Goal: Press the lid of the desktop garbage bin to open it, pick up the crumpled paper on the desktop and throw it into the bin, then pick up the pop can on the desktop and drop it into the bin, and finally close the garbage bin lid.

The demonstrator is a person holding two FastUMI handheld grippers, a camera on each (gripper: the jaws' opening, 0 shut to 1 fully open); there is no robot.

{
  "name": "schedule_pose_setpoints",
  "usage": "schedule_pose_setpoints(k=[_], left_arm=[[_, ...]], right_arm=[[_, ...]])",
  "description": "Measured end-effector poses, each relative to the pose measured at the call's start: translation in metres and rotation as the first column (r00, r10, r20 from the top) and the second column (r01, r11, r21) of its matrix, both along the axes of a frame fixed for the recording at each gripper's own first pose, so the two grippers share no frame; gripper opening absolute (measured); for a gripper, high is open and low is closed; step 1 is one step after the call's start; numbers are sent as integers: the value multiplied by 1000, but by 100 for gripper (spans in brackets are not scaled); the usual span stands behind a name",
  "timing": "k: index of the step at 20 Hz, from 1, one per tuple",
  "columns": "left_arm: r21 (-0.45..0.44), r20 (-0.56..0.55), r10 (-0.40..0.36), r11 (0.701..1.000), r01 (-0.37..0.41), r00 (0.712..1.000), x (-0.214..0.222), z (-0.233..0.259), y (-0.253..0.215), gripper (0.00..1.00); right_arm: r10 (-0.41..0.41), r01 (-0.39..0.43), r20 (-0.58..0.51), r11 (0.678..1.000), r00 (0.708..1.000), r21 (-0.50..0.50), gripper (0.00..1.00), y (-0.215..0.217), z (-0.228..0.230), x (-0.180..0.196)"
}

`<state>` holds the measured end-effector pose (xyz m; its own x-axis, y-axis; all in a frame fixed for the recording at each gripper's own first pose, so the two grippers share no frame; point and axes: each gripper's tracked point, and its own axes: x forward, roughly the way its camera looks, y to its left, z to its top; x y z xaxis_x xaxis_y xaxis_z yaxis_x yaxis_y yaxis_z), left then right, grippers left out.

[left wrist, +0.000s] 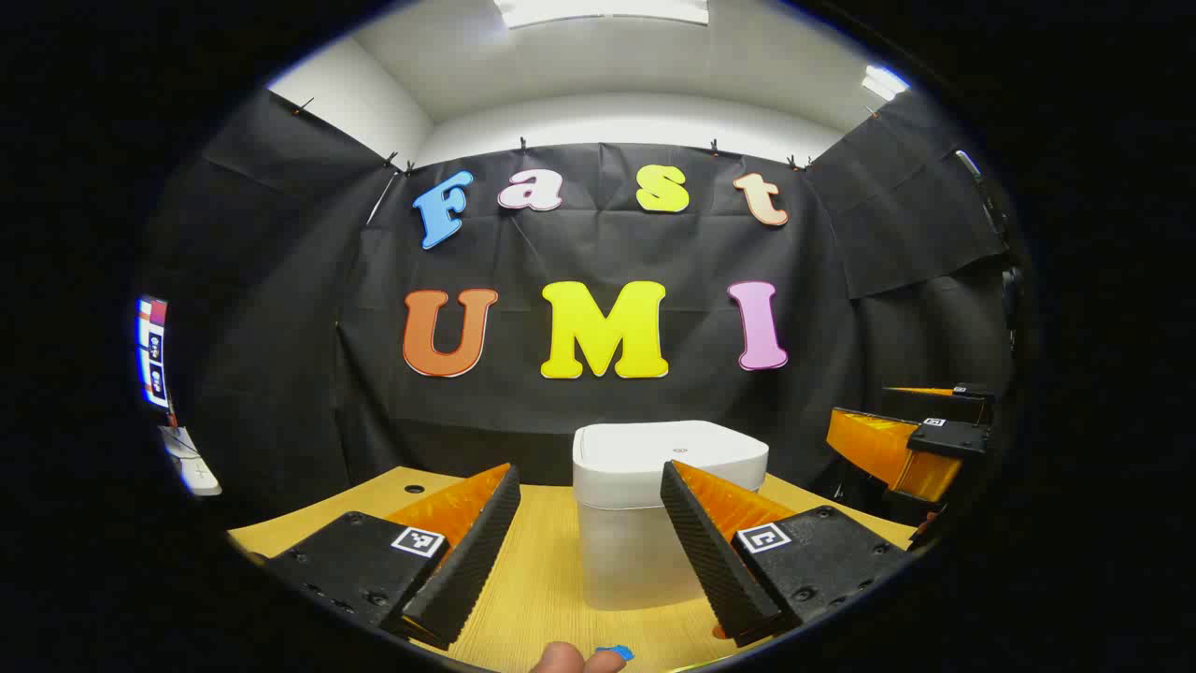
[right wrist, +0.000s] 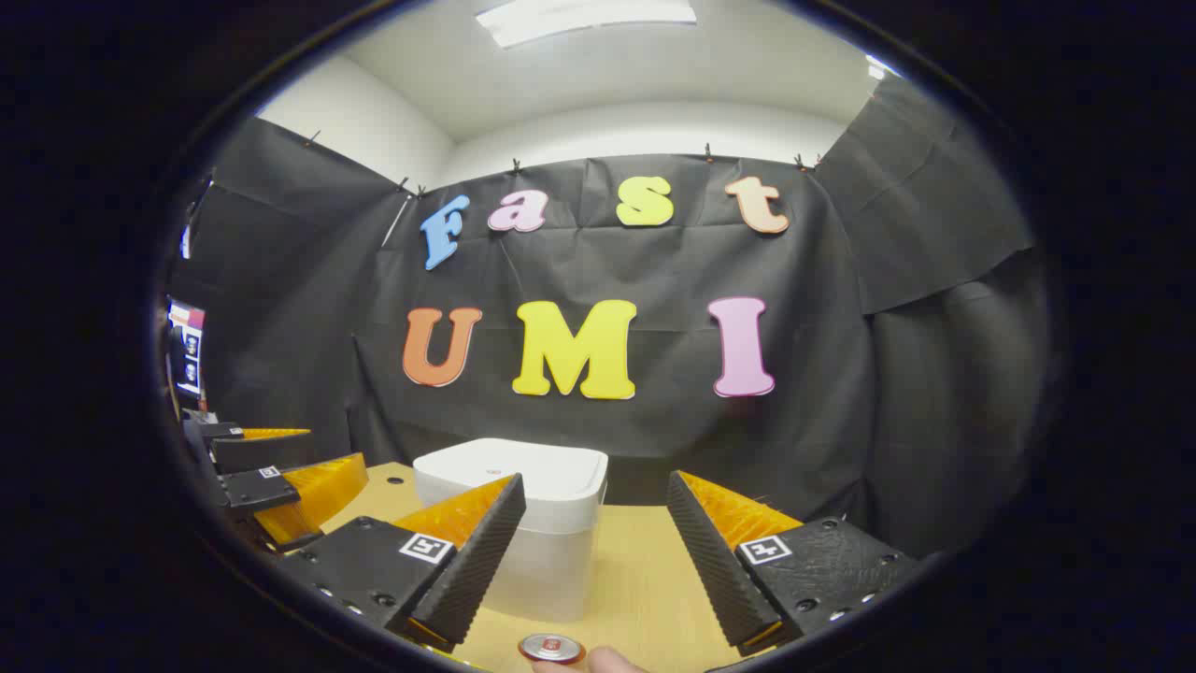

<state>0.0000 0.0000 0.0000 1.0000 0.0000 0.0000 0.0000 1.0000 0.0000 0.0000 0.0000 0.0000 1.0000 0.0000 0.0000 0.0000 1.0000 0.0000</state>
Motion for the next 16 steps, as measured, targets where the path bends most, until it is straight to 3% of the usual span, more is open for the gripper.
schedule_pose_setpoints(k=[16], left_arm=[[17,-1,-3,1000,3,1000,0,1,-6,97]], right_arm=[[-29,29,19,1000,999,8,95,-11,5,2]])
